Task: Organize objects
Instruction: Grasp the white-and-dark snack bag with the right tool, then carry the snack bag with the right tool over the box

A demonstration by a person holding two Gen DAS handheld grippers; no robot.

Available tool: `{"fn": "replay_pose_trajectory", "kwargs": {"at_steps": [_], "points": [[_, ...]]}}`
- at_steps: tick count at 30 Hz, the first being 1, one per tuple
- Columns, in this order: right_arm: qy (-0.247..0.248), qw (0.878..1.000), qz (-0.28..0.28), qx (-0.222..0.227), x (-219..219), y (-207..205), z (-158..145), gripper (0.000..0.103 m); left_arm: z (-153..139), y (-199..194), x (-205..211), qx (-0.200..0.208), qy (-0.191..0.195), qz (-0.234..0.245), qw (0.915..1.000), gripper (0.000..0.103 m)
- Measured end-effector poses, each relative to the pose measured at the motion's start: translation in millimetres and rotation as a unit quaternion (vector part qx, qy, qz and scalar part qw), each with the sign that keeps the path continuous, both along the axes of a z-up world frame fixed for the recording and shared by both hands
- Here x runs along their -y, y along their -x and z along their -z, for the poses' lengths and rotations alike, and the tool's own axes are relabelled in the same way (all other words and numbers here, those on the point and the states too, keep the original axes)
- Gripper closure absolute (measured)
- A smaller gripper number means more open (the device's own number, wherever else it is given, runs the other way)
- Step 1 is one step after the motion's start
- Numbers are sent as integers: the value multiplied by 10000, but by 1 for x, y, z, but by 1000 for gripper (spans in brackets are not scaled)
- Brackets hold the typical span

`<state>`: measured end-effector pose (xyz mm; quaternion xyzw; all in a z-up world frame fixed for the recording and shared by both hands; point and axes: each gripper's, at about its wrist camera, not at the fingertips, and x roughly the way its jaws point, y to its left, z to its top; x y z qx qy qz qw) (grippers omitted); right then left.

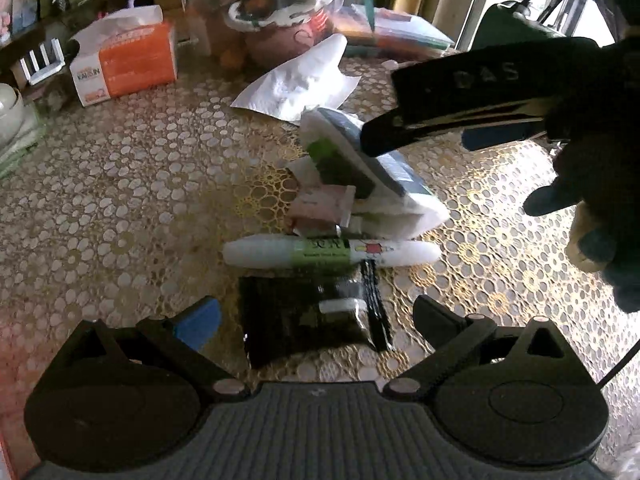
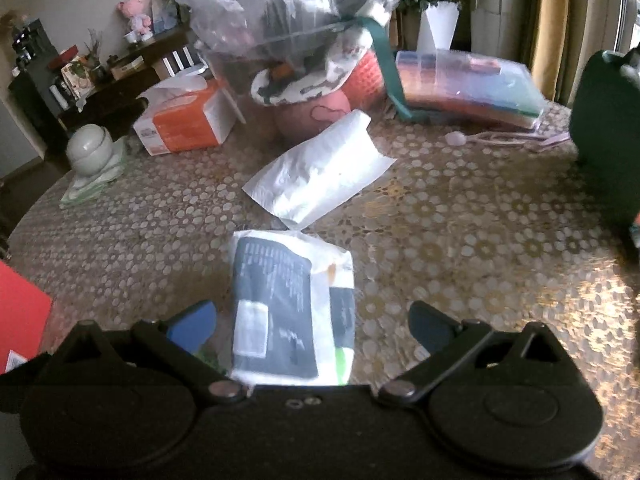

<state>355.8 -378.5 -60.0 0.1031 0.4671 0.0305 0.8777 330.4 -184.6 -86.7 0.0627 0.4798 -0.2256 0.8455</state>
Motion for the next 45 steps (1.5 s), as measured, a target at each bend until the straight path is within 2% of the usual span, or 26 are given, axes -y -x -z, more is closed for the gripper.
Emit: {"fn": "replay_pose_trajectory", "kwargs": {"at_steps": [5, 10, 12, 16, 18, 19, 23, 24, 26, 30, 35, 45], "points": [[-62, 9999, 58, -108, -6, -20, 15, 0, 13, -9, 5, -93, -142, 56, 9998, 0], [-81, 9997, 174, -160, -8, -31, 24, 2, 15, -11, 11, 44, -301, 82, 9995, 0], [-126, 9995, 229, -166, -7, -34, 27, 5, 16, -11, 14, 75, -360, 72, 9993, 0], [-114, 9991, 259, -307, -10, -36, 34, 19, 17, -5, 18, 205, -497, 111, 9985, 1], [-125, 9989, 246, -383, -11, -35, 37, 26, 16, -3, 18, 285, -477, 121, 9984, 8], [-97, 9990, 254, -349, -11, -33, 37, 28, 14, -1, 18, 328, -460, 118, 9983, 17], [-121, 9991, 252, -319, -7, -28, 36, 43, 10, 4, 16, 373, -367, 92, 9986, 24], [-139, 9991, 265, -312, -6, -26, 35, 50, 9, 5, 15, 423, -347, 88, 9985, 26], [-187, 9988, 317, -319, -3, -23, 34, 54, 4, 8, 14, 499, -323, 51, 9982, 36], [-179, 9990, 330, -235, 1, -11, 26, 67, 0, 11, 9, 368, -227, 11, 9991, 40], [-168, 9989, 432, -49, 13, 11, 9, 69, -2, 26, 1, 328, -238, -1, 9992, 42], [38, 9998, 156, -155, 3, 78, -11, 69, -26, 67, -26, 338, -81, -59, 9994, 42]]}}
